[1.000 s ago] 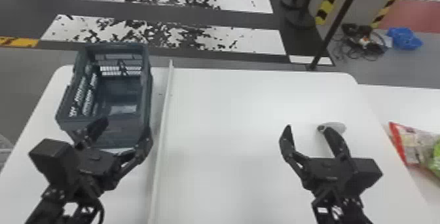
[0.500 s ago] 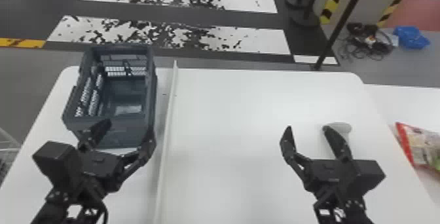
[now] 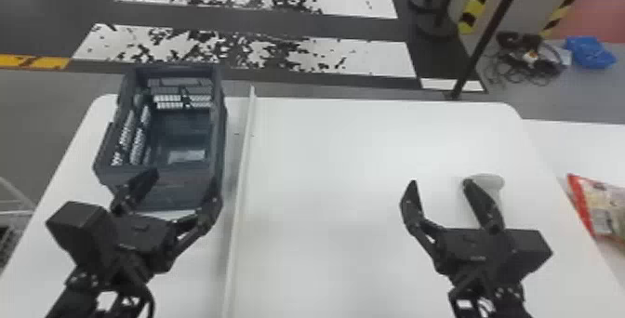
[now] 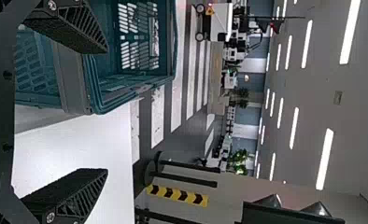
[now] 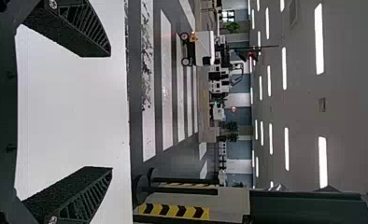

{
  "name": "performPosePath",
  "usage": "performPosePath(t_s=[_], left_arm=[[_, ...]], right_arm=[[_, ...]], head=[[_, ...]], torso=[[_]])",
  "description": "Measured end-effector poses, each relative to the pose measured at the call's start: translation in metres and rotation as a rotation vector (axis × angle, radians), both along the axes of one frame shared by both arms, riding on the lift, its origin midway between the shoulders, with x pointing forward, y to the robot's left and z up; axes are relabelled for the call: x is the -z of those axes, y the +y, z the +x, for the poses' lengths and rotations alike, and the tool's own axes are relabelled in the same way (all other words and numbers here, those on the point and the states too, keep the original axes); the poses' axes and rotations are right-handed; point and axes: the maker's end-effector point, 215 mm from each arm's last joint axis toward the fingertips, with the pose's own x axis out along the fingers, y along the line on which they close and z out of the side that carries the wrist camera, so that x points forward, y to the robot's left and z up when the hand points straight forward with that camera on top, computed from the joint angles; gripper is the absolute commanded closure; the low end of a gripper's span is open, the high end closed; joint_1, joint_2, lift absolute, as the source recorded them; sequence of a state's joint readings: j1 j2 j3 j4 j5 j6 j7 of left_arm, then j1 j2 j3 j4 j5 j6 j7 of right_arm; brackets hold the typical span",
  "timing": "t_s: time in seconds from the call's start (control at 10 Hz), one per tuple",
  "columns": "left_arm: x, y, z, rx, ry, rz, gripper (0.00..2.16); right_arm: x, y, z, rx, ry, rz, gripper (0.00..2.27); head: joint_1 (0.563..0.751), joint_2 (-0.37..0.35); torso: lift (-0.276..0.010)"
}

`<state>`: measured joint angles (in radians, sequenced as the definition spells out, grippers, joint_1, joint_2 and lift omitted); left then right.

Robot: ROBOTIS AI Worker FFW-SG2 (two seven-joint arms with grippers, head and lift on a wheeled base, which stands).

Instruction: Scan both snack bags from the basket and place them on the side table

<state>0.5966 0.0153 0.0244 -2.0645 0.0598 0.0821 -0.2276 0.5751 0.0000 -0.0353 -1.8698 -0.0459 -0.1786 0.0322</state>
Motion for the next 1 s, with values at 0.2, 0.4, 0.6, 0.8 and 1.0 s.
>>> performPosePath(t_s=[0.2,0.4,0.6,0.8,1.0], left_arm=[[0.0006,0.0016,0.0,-0.003,0.001,0.002,0.09],[0.0025,0.0017,-0.0005,-0.003,0.005,0.0,0.09],[0.004,0.0017,-0.0008,-0.002,0.007,0.0,0.09],[0.0045,0.0027,-0.0009,-0.004,0.008,0.001,0.09],[0.0043,0.003,-0.0004,-0.004,0.008,0.001,0.09]], right_arm=[[0.0,0.0013,0.0,-0.002,0.0,0.0,0.06],[0.0001,0.0025,0.0,-0.004,0.0,0.001,0.06],[0.0007,0.0027,-0.0002,-0.004,0.001,0.001,0.06],[0.0008,0.0027,-0.0002,-0.004,0.002,0.001,0.06],[0.0008,0.0027,-0.0002,-0.004,0.002,0.0,0.06]], head=[[0.695,-0.068],[0.695,-0.065],[0.695,-0.065],[0.695,-0.063],[0.695,-0.063]], torso=[[-0.075],[-0.075],[-0.075],[-0.075],[-0.075]])
